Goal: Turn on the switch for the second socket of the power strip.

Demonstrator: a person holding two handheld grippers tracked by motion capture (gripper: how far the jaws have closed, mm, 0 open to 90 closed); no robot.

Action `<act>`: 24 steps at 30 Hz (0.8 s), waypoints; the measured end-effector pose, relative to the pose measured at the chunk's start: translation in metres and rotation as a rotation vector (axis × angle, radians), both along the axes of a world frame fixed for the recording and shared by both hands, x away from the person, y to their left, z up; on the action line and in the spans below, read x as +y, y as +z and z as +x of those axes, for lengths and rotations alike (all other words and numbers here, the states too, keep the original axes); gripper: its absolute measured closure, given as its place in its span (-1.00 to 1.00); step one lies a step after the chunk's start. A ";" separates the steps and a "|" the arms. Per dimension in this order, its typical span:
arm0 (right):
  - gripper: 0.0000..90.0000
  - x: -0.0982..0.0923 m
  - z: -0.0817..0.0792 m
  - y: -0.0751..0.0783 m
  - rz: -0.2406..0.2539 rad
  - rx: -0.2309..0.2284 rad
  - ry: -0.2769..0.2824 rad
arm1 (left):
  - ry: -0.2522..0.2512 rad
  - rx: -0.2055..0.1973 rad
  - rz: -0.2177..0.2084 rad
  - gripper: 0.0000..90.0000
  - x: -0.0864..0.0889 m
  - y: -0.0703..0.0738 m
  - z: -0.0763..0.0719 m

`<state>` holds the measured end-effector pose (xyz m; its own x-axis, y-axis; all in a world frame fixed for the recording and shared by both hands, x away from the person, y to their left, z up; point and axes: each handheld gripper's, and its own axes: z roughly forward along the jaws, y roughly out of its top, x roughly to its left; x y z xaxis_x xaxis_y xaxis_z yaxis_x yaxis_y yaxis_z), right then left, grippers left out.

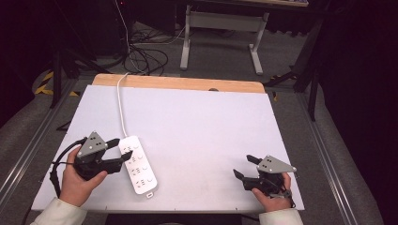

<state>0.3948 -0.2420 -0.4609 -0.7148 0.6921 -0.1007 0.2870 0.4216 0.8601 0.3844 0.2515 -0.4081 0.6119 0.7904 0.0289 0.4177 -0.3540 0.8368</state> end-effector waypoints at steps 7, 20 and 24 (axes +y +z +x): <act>-0.36 0.000 0.000 0.000 0.001 0.001 0.002 | -0.002 0.006 0.009 -0.16 -0.009 0.000 0.010; -0.36 0.001 0.001 -0.001 -0.001 0.011 0.007 | -0.005 0.046 0.024 -0.03 -0.020 -0.004 0.027; -0.36 0.001 0.002 -0.002 -0.006 0.016 0.011 | -0.008 0.060 0.037 0.15 -0.023 -0.004 0.028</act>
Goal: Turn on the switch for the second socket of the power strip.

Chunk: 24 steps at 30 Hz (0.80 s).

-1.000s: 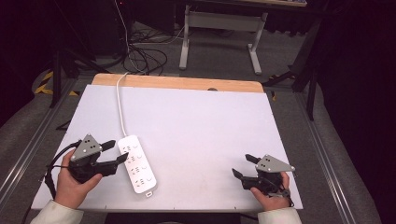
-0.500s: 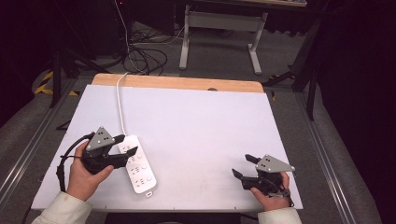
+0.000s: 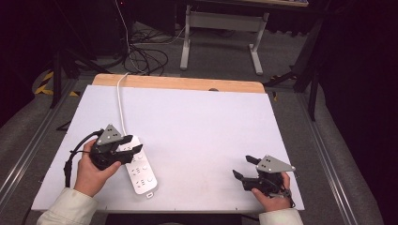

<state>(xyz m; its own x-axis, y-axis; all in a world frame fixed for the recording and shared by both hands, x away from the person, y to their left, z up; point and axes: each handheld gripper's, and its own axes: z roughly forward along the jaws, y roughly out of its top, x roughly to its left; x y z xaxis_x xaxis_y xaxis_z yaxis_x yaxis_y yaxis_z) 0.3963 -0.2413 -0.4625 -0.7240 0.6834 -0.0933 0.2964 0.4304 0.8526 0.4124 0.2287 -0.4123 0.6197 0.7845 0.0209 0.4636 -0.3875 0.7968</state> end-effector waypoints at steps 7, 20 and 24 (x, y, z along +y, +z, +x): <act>-0.36 0.000 0.000 0.000 -0.001 0.001 0.003 | 0.016 0.000 0.019 0.59 0.002 -0.001 0.003; -0.37 0.000 0.000 0.000 -0.001 0.000 0.007 | 0.011 0.072 0.074 1.00 0.003 -0.004 0.012; -0.37 0.000 0.000 0.000 -0.002 0.000 0.008 | 0.020 0.115 0.105 1.00 0.002 -0.009 0.018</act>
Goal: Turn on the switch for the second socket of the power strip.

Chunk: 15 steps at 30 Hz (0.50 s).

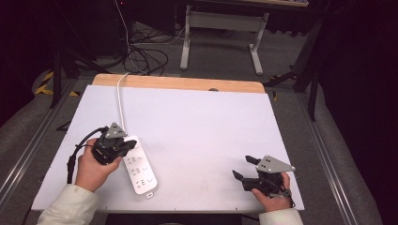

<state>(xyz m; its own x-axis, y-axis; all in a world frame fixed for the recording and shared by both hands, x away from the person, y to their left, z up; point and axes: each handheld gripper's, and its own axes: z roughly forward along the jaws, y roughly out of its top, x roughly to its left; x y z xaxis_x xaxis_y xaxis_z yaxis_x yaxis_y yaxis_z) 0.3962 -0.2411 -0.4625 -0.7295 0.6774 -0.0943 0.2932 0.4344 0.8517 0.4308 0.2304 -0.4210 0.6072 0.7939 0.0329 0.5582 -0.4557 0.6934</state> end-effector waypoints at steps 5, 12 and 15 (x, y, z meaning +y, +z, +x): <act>-0.37 0.000 0.000 0.000 0.000 0.001 -0.001 | -0.022 0.056 0.018 1.00 -0.003 -0.006 0.006; -0.37 0.000 0.000 0.000 0.000 0.000 0.001 | -0.068 0.135 0.049 1.00 -0.011 -0.013 0.010; -0.37 0.000 0.000 0.000 0.000 0.000 0.002 | -0.082 0.161 0.060 1.00 -0.014 -0.015 0.011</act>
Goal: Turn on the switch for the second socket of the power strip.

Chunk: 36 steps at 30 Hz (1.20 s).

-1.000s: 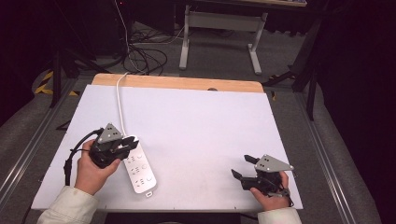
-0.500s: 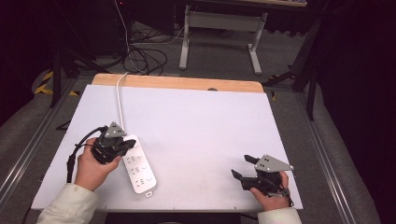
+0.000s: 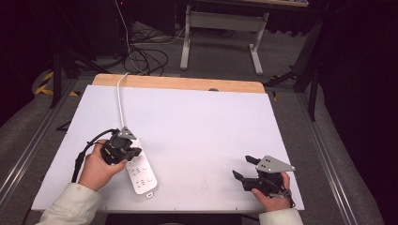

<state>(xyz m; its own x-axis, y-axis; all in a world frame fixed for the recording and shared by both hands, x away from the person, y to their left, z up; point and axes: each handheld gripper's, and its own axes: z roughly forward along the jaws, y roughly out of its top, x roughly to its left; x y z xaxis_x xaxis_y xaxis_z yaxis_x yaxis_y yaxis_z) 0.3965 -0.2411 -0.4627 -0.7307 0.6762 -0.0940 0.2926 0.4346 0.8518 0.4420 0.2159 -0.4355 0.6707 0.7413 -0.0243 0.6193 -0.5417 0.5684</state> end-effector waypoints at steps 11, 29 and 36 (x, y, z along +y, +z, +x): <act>-0.37 0.000 0.000 0.000 -0.001 -0.001 0.001 | -0.025 0.030 0.014 1.00 -0.004 -0.003 0.002; -0.38 0.000 -0.001 0.000 0.000 -0.002 -0.001 | -0.037 -0.014 0.049 0.99 -0.010 -0.007 -0.001; -0.38 0.000 -0.001 0.000 0.000 -0.001 0.000 | -0.029 -0.011 0.050 0.99 -0.011 -0.008 -0.001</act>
